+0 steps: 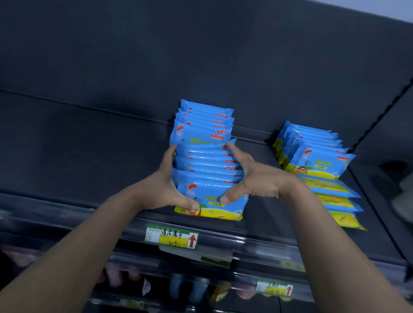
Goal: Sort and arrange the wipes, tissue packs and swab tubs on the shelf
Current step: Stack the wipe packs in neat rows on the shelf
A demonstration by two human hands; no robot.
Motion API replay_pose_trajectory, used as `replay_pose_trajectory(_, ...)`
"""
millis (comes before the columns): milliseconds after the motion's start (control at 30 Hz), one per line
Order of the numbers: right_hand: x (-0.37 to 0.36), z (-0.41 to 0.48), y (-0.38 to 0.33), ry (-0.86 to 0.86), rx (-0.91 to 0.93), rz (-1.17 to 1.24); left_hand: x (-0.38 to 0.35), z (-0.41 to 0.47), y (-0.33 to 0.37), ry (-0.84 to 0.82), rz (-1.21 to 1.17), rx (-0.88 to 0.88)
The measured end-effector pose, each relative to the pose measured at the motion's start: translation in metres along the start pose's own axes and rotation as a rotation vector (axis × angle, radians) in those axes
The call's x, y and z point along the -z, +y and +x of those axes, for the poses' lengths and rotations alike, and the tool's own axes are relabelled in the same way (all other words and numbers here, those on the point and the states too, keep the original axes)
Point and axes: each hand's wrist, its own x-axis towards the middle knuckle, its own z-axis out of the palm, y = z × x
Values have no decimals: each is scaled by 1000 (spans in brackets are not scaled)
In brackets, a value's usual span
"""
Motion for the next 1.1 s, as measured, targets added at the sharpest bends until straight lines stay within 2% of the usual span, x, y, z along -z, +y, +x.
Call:
replay_pose_trajectory(233, 18, -21, 33, 45, -119, 24, -31, 30, 8, -131, 11, 35)
replay_pose_trajectory(367, 29, -27, 48, 124, -143, -43, -46, 50, 15, -148, 10, 29)
replay_pose_trajectory(600, 52, -13, 65, 216, -89, -109, -61, 80, 31, -32, 38, 10)
replay_pose_trajectory(800, 78, -1, 74, 210, -47, -339, -74, 99, 43, 91, 114, -10)
replay_pose_trajectory(933, 88, 6, 81, 222, -10, -382, -80, 106, 51, 189, 46, -26)
replay_pose_trajectory(1100, 94, 12, 85, 233, 67, -290, -94, 104, 65, 406, 393, -127)
